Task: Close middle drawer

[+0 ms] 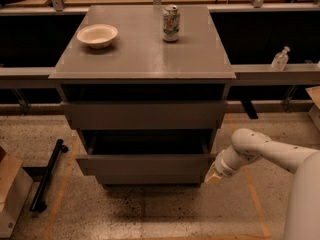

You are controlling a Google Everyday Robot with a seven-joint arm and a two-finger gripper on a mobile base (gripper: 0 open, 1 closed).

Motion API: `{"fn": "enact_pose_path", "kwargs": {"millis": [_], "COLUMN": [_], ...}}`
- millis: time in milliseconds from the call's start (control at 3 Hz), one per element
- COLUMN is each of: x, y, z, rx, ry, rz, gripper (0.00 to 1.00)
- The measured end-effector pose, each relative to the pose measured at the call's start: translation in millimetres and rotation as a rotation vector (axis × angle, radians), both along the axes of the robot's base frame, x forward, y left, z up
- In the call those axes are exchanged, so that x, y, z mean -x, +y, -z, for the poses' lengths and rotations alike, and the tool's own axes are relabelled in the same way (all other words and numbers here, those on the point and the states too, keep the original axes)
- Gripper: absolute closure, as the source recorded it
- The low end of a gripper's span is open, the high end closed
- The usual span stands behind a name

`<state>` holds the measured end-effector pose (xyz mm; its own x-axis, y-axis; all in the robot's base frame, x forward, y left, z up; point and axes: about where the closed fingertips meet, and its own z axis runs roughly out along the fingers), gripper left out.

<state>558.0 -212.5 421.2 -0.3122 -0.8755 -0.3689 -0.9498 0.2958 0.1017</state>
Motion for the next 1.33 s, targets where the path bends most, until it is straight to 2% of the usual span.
{"fn": "enact_pose_path", "kwargs": {"millis": [333, 667, 1000, 1333], "x": [0.0, -23.9, -63.6, -63.6], "y": [0.0, 2.9, 19.2, 19.1], "z": [0.1, 3.9, 12.2, 12.2], "rx": [0.000, -0.024, -0.073, -0.074], "ry": [0.000, -0.053, -0.111, -0.113], "rz": [0.000, 0.013, -0.019, -0.020], "gripper": [1.00, 1.00, 1.00, 0.83]}}
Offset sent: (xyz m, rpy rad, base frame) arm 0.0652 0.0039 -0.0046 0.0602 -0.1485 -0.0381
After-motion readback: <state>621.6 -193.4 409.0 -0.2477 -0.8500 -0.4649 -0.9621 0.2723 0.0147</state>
